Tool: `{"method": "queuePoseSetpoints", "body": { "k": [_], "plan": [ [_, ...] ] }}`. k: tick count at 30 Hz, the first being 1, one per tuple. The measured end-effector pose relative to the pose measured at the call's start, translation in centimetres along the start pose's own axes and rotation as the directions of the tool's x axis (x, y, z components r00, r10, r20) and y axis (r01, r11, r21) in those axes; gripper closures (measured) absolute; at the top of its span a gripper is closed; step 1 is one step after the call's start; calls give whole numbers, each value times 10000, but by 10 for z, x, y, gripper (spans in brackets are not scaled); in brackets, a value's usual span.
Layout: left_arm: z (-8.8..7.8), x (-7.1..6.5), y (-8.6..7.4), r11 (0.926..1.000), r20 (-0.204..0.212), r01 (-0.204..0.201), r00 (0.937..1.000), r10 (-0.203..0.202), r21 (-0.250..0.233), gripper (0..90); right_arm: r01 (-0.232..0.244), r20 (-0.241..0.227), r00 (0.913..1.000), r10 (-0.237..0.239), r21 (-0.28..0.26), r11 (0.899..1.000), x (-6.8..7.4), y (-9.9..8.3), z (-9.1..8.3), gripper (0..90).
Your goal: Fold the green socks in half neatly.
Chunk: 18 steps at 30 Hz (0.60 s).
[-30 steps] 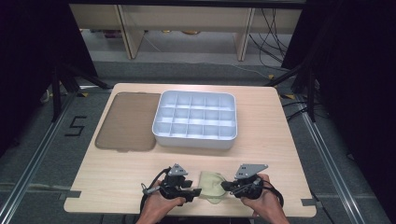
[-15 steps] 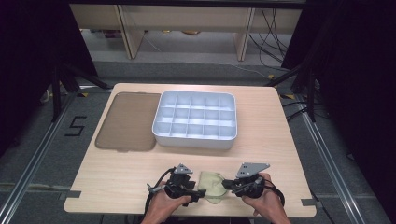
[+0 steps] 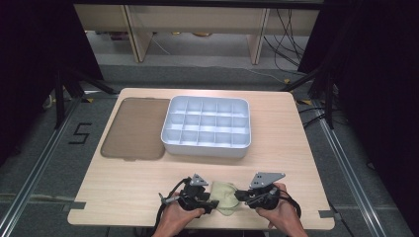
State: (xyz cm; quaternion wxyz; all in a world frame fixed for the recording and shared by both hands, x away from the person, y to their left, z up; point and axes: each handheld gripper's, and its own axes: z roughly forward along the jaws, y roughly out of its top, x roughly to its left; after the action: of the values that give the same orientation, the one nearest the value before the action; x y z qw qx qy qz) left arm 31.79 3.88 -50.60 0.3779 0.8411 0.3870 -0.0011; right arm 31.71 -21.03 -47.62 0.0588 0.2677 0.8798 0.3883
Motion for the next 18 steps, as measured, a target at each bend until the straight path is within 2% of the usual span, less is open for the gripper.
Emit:
{"method": "queuePoseSetpoints", "body": {
  "k": [6, 9, 10, 13, 14, 16, 18],
  "plan": [
    [0, 2, -2, 9998, 55, 23, 10000, -22, -172, 700, -139, 143, 9998, 140, -59, 9999, -1, 1, 0, 845],
    [0, 1, -3, 9995, 56, 1, 10000, 1, -301, 754, -45, 273, 9996, 49, -148, 9999, -2, 2, 1, 846],
    [0, 0, -2, 9991, 28, 66, 10000, -65, -418, 754, -83, 292, 9995, 91, -269, 9996, -2, 2, 2, 845],
    [-2, -2, -1, 9985, -169, -192, 9997, 184, -504, 788, -155, 333, 9993, 165, -281, 9995, -4, 5, 6, 847],
    [-2, -2, -1, 9980, -157, -118, 9998, 109, -617, 791, -87, 407, 9991, 101, -338, 9994, -5, 6, 7, 848],
    [-2, -2, -1, 9981, -167, -80, 9998, 70, -612, 795, -147, 392, 9991, 162, -379, 9992, -5, 8, 9, 848],
    [-3, 0, -1, 9984, -146, -227, 9997, 220, -521, 797, -78, 471, 9988, 100, -459, 9989, -7, 13, 14, 853]
  ]
}}
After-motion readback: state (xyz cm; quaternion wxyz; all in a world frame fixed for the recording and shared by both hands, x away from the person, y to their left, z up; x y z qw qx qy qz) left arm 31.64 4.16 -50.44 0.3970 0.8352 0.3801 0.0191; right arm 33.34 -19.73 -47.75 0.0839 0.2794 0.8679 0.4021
